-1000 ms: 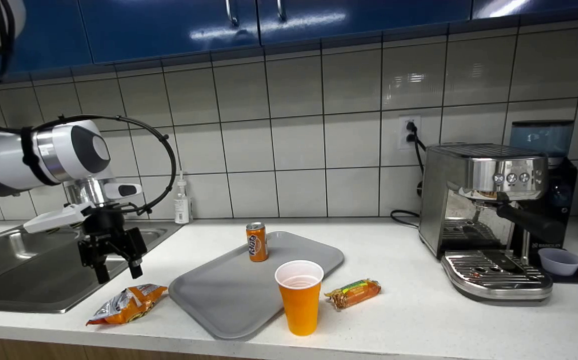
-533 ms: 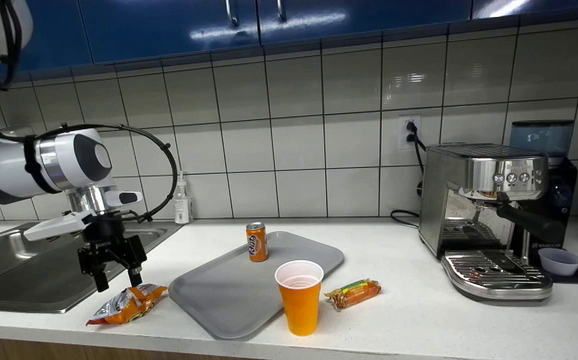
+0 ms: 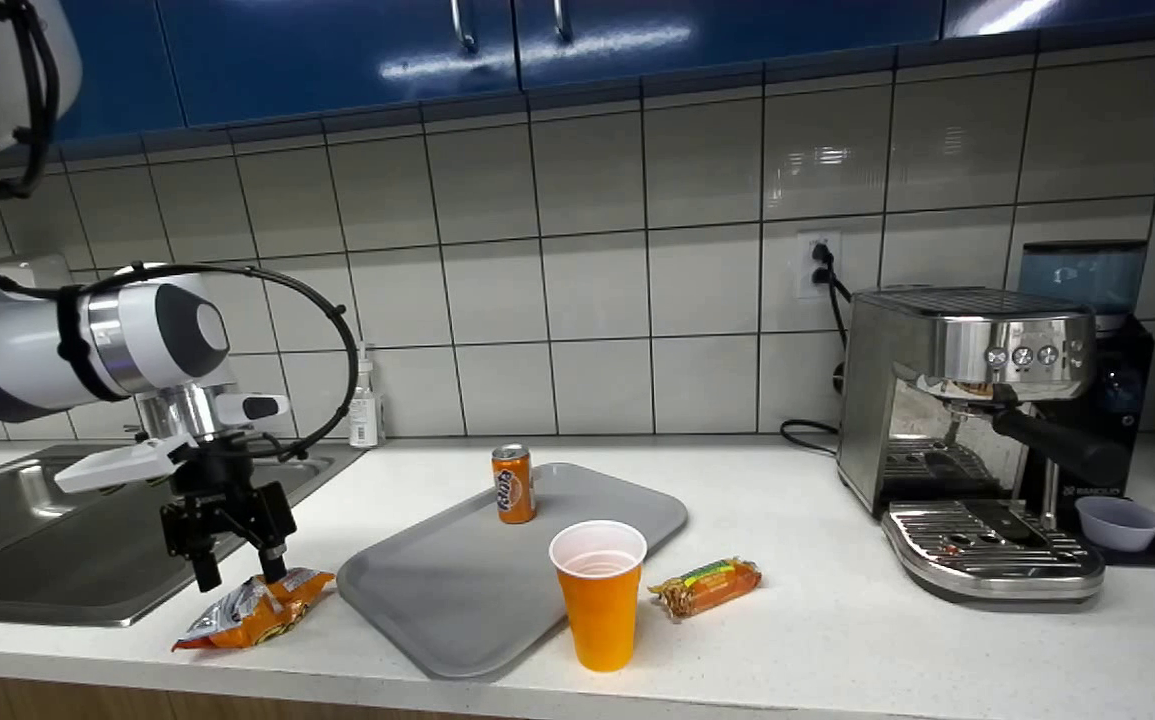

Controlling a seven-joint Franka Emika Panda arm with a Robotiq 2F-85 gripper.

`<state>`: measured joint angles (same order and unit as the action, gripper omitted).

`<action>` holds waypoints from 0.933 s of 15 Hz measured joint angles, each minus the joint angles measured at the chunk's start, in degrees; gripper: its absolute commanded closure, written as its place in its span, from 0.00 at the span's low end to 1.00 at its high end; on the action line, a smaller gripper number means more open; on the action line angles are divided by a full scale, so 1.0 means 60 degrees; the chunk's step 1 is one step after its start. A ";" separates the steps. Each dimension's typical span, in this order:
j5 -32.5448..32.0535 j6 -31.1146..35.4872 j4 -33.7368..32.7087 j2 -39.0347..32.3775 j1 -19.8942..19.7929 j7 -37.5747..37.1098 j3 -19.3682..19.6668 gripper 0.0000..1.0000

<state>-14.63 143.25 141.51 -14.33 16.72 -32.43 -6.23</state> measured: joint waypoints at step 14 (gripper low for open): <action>0.0000 0.0379 -0.0225 -0.0358 0.0263 -0.0373 0.0265 0.88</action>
<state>-14.63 145.53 140.16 -16.48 18.30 -34.67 -4.64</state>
